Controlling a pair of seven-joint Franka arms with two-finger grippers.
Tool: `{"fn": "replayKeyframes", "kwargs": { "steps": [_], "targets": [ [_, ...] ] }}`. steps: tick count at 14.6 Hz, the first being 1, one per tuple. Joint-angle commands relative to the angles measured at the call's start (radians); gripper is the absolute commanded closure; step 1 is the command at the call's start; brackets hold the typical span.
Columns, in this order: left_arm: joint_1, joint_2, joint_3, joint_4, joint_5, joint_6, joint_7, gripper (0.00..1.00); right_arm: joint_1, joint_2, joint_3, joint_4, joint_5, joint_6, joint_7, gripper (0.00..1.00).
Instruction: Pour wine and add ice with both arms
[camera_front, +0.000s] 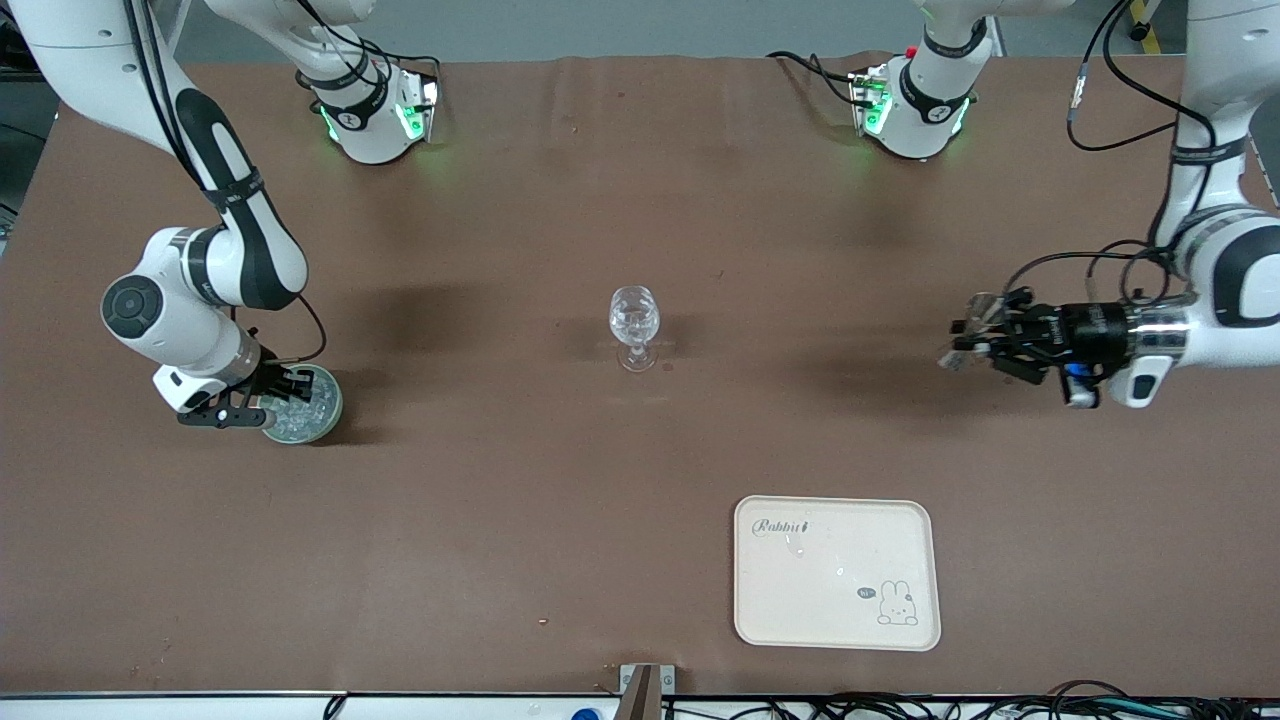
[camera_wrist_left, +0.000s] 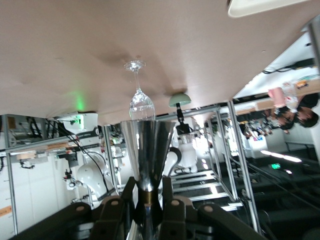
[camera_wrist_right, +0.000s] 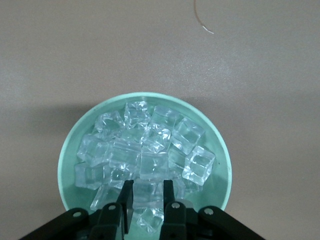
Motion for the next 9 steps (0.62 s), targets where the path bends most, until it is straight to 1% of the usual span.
{"fn": "replayKeyframes", "kwargs": {
  "steps": [1, 3, 4, 6, 8, 9],
  "targets": [
    [0.008, -0.066, -0.194, -0.012, 0.022, 0.195, -0.165, 1.00, -0.002, -0.001, 0.003, 0.010, 0.003, 0.002, -0.008, 0.90],
    [0.010, -0.063, -0.332, 0.008, 0.022, 0.357, -0.286, 1.00, -0.001, -0.003, 0.003, 0.024, 0.004, -0.010, -0.002, 0.93],
    [0.010, -0.056, -0.404, 0.019, 0.022, 0.442, -0.340, 1.00, 0.001, -0.007, 0.005, 0.048, 0.012, -0.069, 0.004, 0.96],
    [0.009, -0.053, -0.519, 0.027, 0.022, 0.588, -0.415, 1.00, 0.001, -0.029, 0.006, 0.146, 0.018, -0.267, 0.047, 1.00],
    [0.004, -0.037, -0.608, 0.043, 0.025, 0.697, -0.455, 1.00, 0.004, -0.068, 0.011, 0.226, 0.020, -0.393, 0.096, 1.00],
    [0.001, -0.023, -0.651, 0.050, 0.032, 0.759, -0.471, 1.00, 0.009, -0.085, 0.012, 0.253, 0.020, -0.431, 0.120, 1.00]
  ]
}}
